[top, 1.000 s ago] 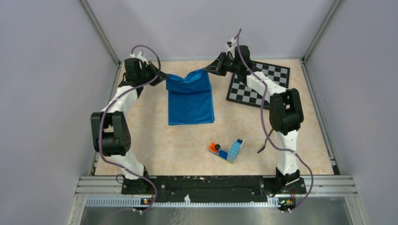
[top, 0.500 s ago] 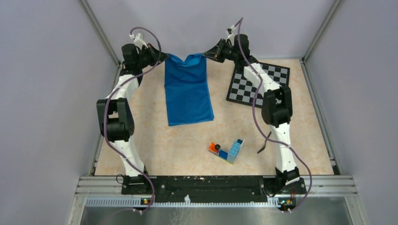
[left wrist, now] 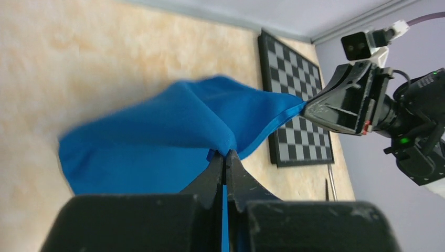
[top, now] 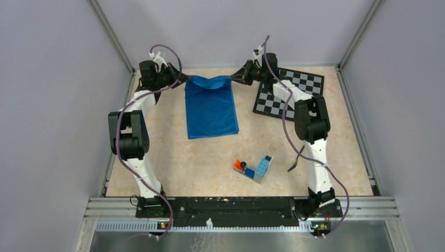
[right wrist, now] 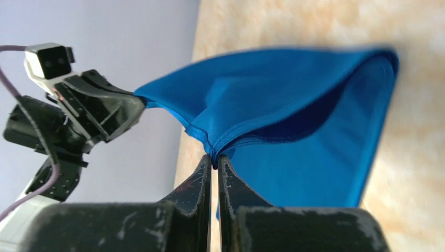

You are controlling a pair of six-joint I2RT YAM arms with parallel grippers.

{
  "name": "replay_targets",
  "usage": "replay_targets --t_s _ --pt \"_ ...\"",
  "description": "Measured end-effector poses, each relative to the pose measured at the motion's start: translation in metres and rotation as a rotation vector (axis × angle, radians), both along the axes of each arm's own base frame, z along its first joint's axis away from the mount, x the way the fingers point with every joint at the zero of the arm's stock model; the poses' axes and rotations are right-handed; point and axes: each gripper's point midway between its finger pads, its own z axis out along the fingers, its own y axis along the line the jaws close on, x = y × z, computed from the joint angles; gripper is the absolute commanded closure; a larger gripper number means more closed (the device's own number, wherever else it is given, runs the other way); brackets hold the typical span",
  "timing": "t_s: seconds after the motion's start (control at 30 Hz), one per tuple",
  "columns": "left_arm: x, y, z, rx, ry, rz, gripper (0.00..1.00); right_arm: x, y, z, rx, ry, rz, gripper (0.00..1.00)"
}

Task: Fold the napkin into a case and place the utensils inside
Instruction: Smooth out the square-folded napkin at the center of the board.

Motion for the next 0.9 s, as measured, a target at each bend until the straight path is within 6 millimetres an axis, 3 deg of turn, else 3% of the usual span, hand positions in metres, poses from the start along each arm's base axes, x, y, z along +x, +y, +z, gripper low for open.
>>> replay_targets --t_s 0.07,0.2,0.43,0.67,0.77,0.9 --pt "-0.016 -0.001 -0.014 -0.009 0.070 -0.005 1.00 -0.017 -0.005 -0.027 -0.024 0.075 0.007 1.00" --pt "-0.055 -0.007 -0.031 -0.032 0.175 -0.018 1.00 -0.050 -0.014 -0.056 -0.050 0.172 0.023 1.00" --pt "-0.129 -0.014 -0.052 -0.062 0.324 -0.033 1.00 -0.108 -0.024 -0.060 -0.053 0.205 0.061 1.00" --pt "-0.194 -0.017 -0.110 -0.057 0.527 -0.038 1.00 -0.154 -0.025 -0.097 -0.074 0.289 0.101 1.00" --pt "-0.216 -0.018 -0.127 -0.048 0.585 -0.044 1.00 -0.168 -0.027 -0.112 -0.091 0.322 0.113 1.00" --pt "-0.226 -0.016 -0.138 -0.026 0.610 -0.043 1.00 -0.181 -0.028 -0.119 -0.108 0.330 0.126 1.00"
